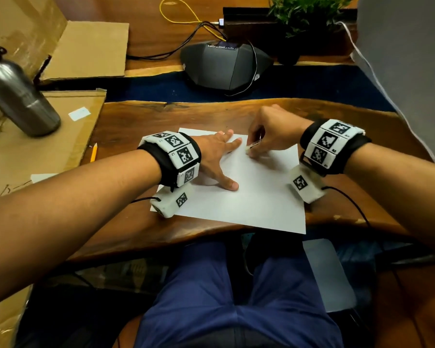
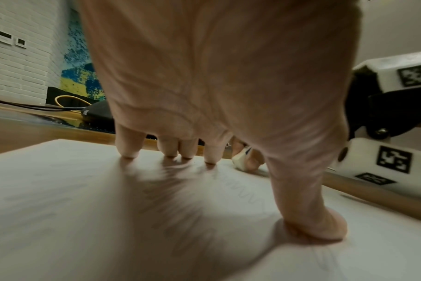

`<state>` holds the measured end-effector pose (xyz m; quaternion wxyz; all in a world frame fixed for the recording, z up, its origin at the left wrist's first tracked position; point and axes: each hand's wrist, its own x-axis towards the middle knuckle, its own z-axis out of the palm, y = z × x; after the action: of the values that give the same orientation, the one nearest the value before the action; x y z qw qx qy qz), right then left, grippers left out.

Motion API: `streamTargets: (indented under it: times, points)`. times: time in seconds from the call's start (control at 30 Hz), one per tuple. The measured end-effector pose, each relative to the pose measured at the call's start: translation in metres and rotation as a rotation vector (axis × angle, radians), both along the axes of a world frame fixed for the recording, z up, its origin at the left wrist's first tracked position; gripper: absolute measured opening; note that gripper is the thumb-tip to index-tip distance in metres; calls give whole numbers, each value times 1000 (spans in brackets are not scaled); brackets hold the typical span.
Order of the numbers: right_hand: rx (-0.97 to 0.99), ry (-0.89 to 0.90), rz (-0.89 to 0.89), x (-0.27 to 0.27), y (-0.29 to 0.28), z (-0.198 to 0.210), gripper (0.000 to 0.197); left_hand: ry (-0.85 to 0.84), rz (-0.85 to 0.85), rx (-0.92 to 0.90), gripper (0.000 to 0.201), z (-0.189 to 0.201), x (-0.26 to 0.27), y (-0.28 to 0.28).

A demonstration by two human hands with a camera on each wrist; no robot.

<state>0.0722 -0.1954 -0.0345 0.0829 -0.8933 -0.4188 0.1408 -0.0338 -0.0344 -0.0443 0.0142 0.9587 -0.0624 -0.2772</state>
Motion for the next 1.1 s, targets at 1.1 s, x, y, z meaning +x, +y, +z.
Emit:
streamTargets:
  times: [1.1]
  points:
    - [87, 9, 90, -24, 10, 0, 17, 5, 30, -36, 139, -6, 0, 4]
